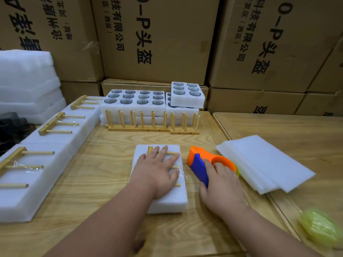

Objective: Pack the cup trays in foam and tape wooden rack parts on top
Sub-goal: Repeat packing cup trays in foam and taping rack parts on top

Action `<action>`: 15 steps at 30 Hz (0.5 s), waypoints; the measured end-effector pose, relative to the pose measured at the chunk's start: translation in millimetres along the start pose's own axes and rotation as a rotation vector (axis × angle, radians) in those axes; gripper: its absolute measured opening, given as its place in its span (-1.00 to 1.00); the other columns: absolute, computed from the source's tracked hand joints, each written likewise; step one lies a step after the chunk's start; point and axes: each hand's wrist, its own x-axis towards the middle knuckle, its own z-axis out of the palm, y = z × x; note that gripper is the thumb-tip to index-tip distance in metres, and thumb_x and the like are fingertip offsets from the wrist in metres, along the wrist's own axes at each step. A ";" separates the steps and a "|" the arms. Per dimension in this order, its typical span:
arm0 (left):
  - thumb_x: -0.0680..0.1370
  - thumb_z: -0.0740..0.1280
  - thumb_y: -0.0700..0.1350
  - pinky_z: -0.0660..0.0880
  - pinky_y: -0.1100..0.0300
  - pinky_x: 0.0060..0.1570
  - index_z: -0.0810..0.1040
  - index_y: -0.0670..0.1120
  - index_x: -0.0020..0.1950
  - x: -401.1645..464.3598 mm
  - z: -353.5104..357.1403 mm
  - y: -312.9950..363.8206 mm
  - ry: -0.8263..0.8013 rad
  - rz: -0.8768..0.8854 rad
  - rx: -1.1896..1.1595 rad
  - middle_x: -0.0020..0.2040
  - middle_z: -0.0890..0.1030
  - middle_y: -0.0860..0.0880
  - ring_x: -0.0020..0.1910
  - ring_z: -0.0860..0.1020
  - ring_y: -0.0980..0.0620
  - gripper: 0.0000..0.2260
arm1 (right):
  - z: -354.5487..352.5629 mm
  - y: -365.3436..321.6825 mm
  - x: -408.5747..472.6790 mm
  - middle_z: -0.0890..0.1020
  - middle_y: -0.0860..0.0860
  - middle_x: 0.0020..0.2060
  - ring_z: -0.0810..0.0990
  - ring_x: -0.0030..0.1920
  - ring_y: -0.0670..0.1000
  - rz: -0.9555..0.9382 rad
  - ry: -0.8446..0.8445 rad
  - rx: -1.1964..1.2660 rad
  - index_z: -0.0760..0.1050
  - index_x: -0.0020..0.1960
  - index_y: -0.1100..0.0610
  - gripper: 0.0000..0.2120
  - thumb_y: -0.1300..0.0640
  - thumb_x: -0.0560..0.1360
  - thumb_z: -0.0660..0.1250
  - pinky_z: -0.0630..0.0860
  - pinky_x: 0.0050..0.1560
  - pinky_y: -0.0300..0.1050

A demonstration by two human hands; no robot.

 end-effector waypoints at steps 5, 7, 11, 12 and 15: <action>0.62 -0.13 0.31 -0.03 -0.11 0.55 -0.10 0.30 0.62 0.1 1.1 0.4 0.010 0.000 -0.015 0.68 -0.12 0.05 0.64 -0.15 -0.02 -0.45 | 3.1 -21.0 -31.0 0.55 0.05 0.13 0.49 0.15 0.08 -0.232 0.360 0.432 0.55 0.25 0.08 -0.57 0.11 0.37 0.34 0.37 0.25 -0.02; 0.62 -0.13 0.31 -0.02 -0.12 0.56 -0.09 0.30 0.62 0.6 0.3 0.3 0.007 0.000 -0.013 0.68 -0.12 0.05 0.64 -0.15 -0.02 -0.45 | 6.2 -34.1 -38.8 0.54 -0.11 0.05 0.50 0.03 -0.14 -0.224 0.209 0.759 0.53 0.22 0.04 -0.64 0.20 0.45 0.26 0.44 0.08 -0.24; 0.63 -0.12 0.30 0.01 -0.14 0.55 -0.08 0.29 0.62 0.0 -0.9 1.3 0.002 -0.001 0.007 0.68 -0.11 0.04 0.64 -0.14 -0.03 -0.45 | 9.1 -52.8 -16.3 0.66 -0.01 -0.18 0.58 -0.34 -0.04 0.482 -0.126 1.439 0.59 0.11 0.12 -0.76 0.30 0.58 0.18 0.48 -0.36 -0.18; 0.63 -0.12 0.29 0.02 -0.15 0.54 -0.08 0.29 0.62 -0.2 -1.2 1.6 0.000 -0.001 0.009 0.68 -0.11 0.04 0.64 -0.14 -0.04 -0.45 | 6.8 -53.9 -6.6 0.66 0.07 -0.26 0.53 -0.46 0.01 0.631 -0.247 1.527 0.59 0.08 0.19 -0.79 0.25 0.60 0.18 0.40 -0.50 -0.16; 0.63 -0.11 0.29 0.01 -0.16 0.54 -0.08 0.28 0.62 -0.6 -2.0 1.3 -0.011 0.001 0.003 0.68 -0.12 0.03 0.64 -0.14 -0.04 -0.46 | -0.8 -51.8 12.4 0.56 0.11 -0.42 0.43 -0.55 0.04 0.778 -0.534 1.587 0.58 -0.19 0.19 -0.61 -0.06 0.63 0.21 0.27 -0.50 -0.16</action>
